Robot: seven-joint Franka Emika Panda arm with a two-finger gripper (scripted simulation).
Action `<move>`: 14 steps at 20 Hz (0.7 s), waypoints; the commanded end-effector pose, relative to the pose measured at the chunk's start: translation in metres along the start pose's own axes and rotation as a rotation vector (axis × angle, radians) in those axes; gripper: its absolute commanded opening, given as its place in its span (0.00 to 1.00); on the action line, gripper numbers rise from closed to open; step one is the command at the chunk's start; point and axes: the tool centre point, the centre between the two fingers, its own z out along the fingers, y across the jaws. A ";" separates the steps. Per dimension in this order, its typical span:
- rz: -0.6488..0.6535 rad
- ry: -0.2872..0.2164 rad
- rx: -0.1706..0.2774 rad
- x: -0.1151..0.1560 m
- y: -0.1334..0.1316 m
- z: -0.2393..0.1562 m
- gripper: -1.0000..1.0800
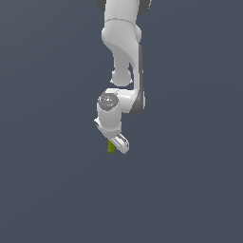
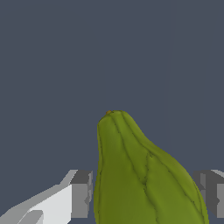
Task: Pick up the object and move it to a goal position.
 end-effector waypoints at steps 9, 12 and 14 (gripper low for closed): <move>0.000 0.000 0.000 0.010 0.001 -0.007 0.00; 0.000 0.000 0.000 0.021 0.001 -0.015 0.00; 0.000 0.000 -0.001 0.030 0.002 -0.022 0.00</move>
